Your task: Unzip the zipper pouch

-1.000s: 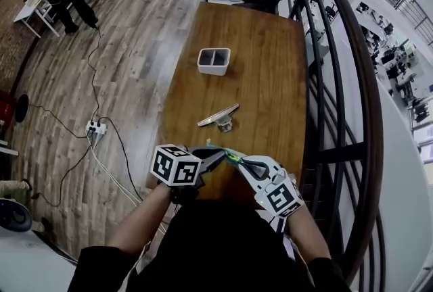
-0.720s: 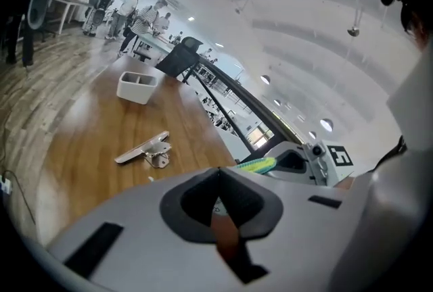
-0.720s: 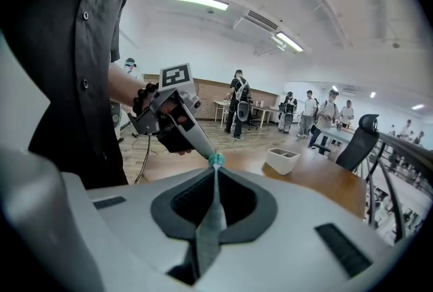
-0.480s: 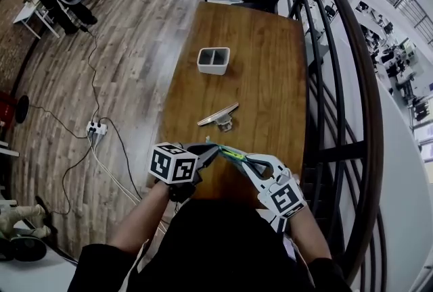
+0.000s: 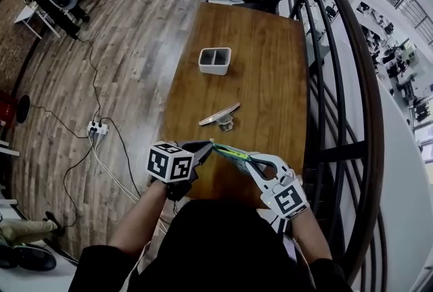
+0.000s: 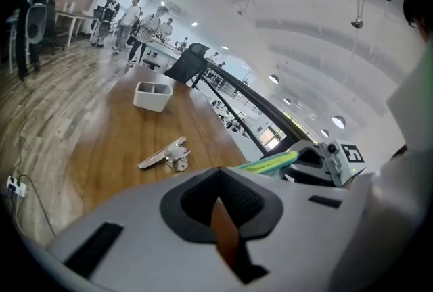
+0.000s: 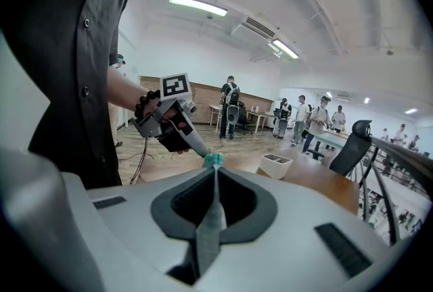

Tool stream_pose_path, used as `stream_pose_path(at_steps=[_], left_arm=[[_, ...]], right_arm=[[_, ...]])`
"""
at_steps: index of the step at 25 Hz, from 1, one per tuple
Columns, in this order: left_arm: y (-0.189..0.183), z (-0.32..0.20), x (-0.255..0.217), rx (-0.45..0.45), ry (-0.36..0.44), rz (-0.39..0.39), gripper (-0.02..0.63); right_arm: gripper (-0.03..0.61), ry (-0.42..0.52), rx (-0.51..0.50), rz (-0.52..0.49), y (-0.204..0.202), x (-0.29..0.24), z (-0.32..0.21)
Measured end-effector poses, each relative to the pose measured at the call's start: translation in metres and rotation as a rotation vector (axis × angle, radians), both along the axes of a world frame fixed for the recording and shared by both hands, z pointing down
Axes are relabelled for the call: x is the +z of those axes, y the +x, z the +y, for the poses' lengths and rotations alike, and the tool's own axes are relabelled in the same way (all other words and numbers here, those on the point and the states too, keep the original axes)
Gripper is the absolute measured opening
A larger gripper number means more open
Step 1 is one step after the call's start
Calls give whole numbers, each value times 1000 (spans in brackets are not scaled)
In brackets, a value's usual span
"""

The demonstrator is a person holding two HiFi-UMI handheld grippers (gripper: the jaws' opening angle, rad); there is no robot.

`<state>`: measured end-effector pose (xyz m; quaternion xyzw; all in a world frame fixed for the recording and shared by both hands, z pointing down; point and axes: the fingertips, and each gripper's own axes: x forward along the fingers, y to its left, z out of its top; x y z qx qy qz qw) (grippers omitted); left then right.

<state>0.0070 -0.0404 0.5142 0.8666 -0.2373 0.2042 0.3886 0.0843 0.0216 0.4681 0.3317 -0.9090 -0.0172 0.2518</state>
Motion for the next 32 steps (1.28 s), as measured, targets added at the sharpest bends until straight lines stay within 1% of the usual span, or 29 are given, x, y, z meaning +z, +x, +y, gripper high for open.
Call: stream_pose_path(at_steps=[8,14,19,22,26,30,32], left_arm=[[-18,-11,6,-56,5,-27,12],[-21,-14,4,-61,14,-30,12],[-26,-20,6,-86,15,-41,12],[-26,-22,4,-84,20,-41,12],[-26,-23,6,-74,46,-76,12],[-27,-24,6,-79,46,-76,12],[-27,-24,8,-80,48,-83,12]], right_arm=[[6,24,15,-12,5,-6,-3],[6,24,10,-2,6,-5,-4],[6,36,7,-3,4,-9,-5],[6,30,27,-18,8,-10,-6],[6,40,20,4,12,-10,-6],[6,25,50,-22,13,-9,-6],[6,22,51,-20,12,-8,-6]])
